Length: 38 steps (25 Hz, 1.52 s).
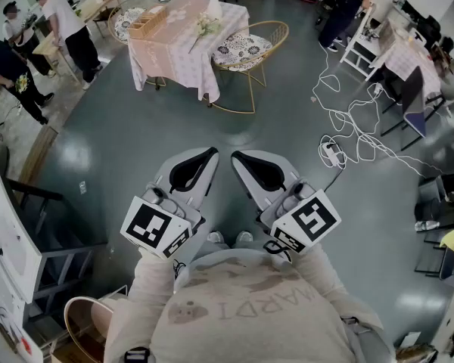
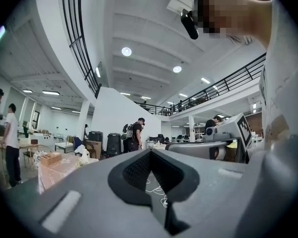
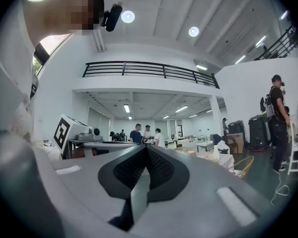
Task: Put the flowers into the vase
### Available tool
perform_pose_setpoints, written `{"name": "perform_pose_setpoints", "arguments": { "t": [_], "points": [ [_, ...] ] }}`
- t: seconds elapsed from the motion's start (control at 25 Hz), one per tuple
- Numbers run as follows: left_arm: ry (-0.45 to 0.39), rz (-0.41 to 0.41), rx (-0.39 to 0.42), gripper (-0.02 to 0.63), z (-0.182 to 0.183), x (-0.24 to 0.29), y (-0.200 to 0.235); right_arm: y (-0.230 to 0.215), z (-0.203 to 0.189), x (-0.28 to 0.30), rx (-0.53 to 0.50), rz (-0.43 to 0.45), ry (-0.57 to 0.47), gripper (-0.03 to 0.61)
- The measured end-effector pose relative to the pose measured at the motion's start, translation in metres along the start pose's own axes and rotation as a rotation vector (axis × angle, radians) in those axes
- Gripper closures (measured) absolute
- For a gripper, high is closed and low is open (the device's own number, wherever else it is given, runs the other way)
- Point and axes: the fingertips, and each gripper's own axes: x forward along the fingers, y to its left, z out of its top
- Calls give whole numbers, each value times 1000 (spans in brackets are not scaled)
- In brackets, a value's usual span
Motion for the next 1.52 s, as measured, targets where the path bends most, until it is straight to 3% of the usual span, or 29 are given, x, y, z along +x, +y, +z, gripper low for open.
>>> {"name": "perform_pose_setpoints", "arguments": {
  "t": [0.68, 0.84, 1.08, 1.32, 1.52],
  "points": [
    [-2, -7, 3, 614, -1, -7, 5, 5, -3, 5, 19, -18, 4, 552],
    [-17, -12, 2, 614, -3, -17, 14, 18, -9, 11, -28, 2, 28, 551],
    [-26, -17, -16, 614, -13, -34, 32, 25, -4, 14, -23, -51, -25, 551],
    [-24, -17, -50, 614, -20, -31, 51, 15, -4, 24, 7, -90, -27, 551],
    [-17, -18, -12, 614, -19, -17, 62, 0, -3, 38, 10, -77, -36, 551]
  ]
}}
